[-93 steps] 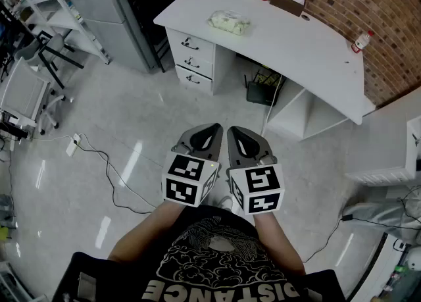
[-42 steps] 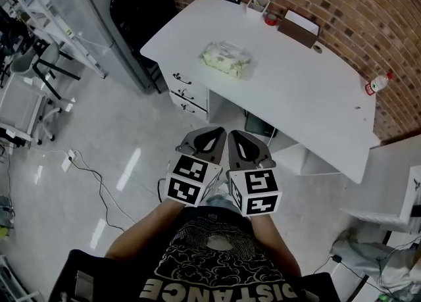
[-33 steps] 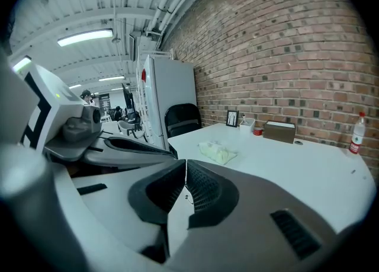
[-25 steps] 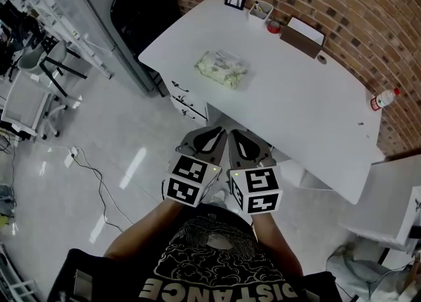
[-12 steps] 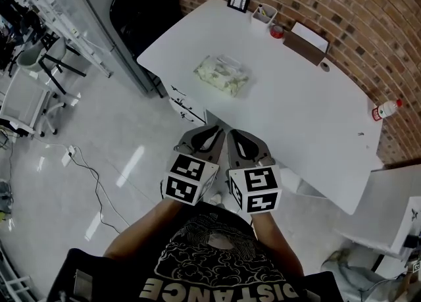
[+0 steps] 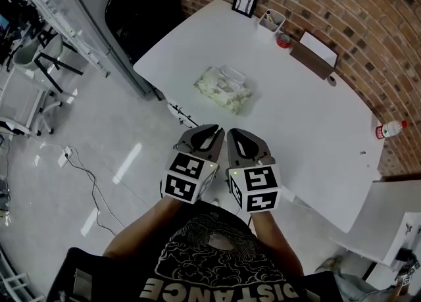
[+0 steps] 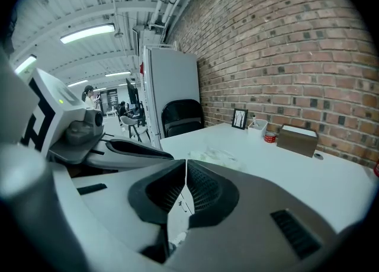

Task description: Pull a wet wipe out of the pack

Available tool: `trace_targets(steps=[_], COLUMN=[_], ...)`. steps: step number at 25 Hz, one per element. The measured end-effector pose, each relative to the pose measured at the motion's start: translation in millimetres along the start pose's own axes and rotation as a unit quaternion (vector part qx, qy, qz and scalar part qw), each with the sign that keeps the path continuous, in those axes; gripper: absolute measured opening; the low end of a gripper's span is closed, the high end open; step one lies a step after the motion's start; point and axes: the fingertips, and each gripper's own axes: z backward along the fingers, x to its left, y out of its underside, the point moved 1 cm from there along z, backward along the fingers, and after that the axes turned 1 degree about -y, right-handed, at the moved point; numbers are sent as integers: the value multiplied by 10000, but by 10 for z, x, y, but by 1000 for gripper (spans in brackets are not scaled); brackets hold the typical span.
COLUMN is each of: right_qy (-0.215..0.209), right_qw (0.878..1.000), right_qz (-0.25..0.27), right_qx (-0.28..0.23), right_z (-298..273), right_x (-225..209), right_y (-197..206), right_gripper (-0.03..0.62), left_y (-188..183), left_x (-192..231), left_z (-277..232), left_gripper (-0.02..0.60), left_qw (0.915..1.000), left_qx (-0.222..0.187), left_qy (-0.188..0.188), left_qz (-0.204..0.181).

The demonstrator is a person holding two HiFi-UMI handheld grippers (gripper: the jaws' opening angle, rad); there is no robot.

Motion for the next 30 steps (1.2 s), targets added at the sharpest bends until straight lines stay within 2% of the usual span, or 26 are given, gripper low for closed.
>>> trace_targets(steps=[20, 30], right_qy=[-75, -41], right_qw=[9985, 9961], right_qz=[154, 200], right_qx=[511, 854], right_z=[-1132, -1495], right_x=[-407, -545], right_y=[-204, -117], right_gripper=[20, 20], left_y=[-172, -115], left_x=[872, 1144], left_z=[-803, -1071], left_gripper=[32, 32], left_qw=[9997, 9991], left_qx=[257, 394], left_qy=[47, 145], left_qz=[27, 41])
